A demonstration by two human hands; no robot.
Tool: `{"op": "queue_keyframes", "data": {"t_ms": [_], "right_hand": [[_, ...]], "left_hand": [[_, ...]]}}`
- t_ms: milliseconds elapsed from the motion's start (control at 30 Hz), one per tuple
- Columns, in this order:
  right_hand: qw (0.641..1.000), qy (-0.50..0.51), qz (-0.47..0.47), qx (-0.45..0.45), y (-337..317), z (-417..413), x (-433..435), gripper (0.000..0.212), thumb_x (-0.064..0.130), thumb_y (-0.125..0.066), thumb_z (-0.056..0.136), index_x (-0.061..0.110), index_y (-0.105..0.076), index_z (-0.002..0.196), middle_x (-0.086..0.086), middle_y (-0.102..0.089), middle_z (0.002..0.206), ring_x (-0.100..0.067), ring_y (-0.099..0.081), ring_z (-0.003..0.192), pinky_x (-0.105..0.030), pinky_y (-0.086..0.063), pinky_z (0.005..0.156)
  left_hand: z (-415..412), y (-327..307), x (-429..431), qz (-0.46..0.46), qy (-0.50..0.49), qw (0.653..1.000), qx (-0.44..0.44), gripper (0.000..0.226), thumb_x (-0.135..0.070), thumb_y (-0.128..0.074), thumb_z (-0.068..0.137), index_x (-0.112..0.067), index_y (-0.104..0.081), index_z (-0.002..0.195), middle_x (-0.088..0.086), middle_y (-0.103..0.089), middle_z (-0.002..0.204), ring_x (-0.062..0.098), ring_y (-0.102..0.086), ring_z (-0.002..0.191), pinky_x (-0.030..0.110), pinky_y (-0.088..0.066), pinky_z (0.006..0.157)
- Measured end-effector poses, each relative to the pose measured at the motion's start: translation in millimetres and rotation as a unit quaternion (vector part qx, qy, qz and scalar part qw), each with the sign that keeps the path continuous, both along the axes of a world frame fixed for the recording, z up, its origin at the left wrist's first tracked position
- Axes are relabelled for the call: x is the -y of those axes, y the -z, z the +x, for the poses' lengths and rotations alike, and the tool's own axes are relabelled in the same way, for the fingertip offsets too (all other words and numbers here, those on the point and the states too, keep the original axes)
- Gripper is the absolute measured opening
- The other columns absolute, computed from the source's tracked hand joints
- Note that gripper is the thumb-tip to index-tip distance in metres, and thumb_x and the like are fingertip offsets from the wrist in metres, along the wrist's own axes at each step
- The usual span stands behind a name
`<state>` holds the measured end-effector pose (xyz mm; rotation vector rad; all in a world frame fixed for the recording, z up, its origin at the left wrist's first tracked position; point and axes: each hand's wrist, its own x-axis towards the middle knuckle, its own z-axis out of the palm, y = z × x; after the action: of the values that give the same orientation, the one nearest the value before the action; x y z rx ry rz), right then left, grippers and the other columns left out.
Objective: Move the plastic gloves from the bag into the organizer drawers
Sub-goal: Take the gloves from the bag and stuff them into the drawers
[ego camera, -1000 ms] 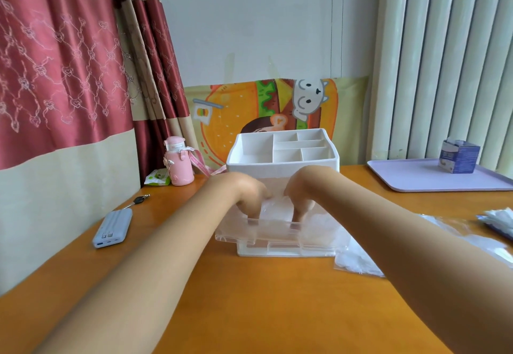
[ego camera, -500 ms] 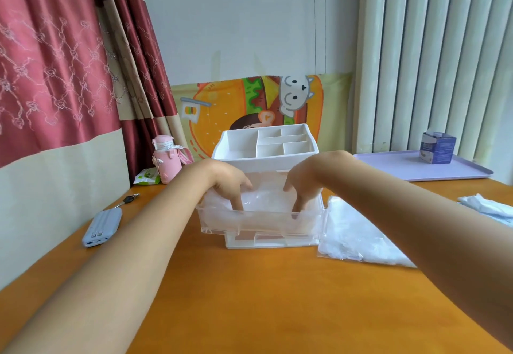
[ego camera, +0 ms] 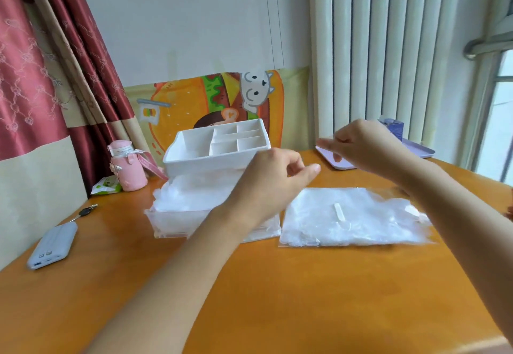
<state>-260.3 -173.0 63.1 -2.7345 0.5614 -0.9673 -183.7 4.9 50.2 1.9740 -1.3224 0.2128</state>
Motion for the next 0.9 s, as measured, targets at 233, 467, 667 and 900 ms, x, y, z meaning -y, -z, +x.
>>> {"op": "queue_keyframes", "data": {"t_ms": [233, 467, 667, 900], "right_hand": [[0.96, 0.175, 0.096, -0.197, 75, -41, 96, 0.038, 0.038, -0.052, 0.095, 0.004, -0.068, 0.092, -0.013, -0.069, 0.093, -0.026, -0.061, 0.086, -0.028, -0.036, 0.06], [0.944, 0.158, 0.212, -0.198, 119, -67, 139, 0.039, 0.056, -0.059, 0.085, 0.022, -0.047, 0.068, 0.007, -0.048, 0.071, -0.006, -0.041, 0.062, -0.021, -0.025, 0.051], [0.958, 0.079, 0.257, -0.098, 137, -55, 156, 0.047, 0.038, -0.077, 0.075, 0.025, -0.061, 0.118, 0.005, -0.057, 0.109, -0.014, -0.054, 0.096, -0.023, -0.042, 0.072], [0.967, 0.11, 0.208, -0.094, 141, -26, 163, 0.01, 0.015, -0.069, 0.085, 0.011, -0.076, 0.091, 0.001, -0.071, 0.081, -0.011, -0.06, 0.073, -0.009, -0.038, 0.053]], "left_hand": [[-24, 74, 82, 0.125, 0.049, 0.988, -0.081, 0.026, -0.033, -0.063, 0.089, -0.01, -0.067, 0.079, -0.006, -0.058, 0.072, 0.01, -0.052, 0.071, 0.022, -0.039, 0.063], [-1, 136, 130, 0.199, 0.043, 0.975, -0.094, 0.038, -0.033, -0.06, 0.091, -0.015, -0.059, 0.124, 0.003, -0.05, 0.138, 0.016, -0.051, 0.121, 0.022, -0.037, 0.097], [4, 159, 156, 0.238, 0.024, 0.97, -0.039, 0.061, -0.047, -0.043, 0.098, -0.019, -0.03, 0.15, 0.002, -0.017, 0.16, 0.016, -0.009, 0.148, 0.041, -0.004, 0.117], [15, 175, 159, 0.309, 0.005, 0.951, -0.012, 0.068, -0.062, -0.027, 0.096, -0.03, -0.013, 0.154, -0.005, 0.0, 0.162, 0.02, 0.006, 0.149, 0.053, 0.012, 0.115]]}}
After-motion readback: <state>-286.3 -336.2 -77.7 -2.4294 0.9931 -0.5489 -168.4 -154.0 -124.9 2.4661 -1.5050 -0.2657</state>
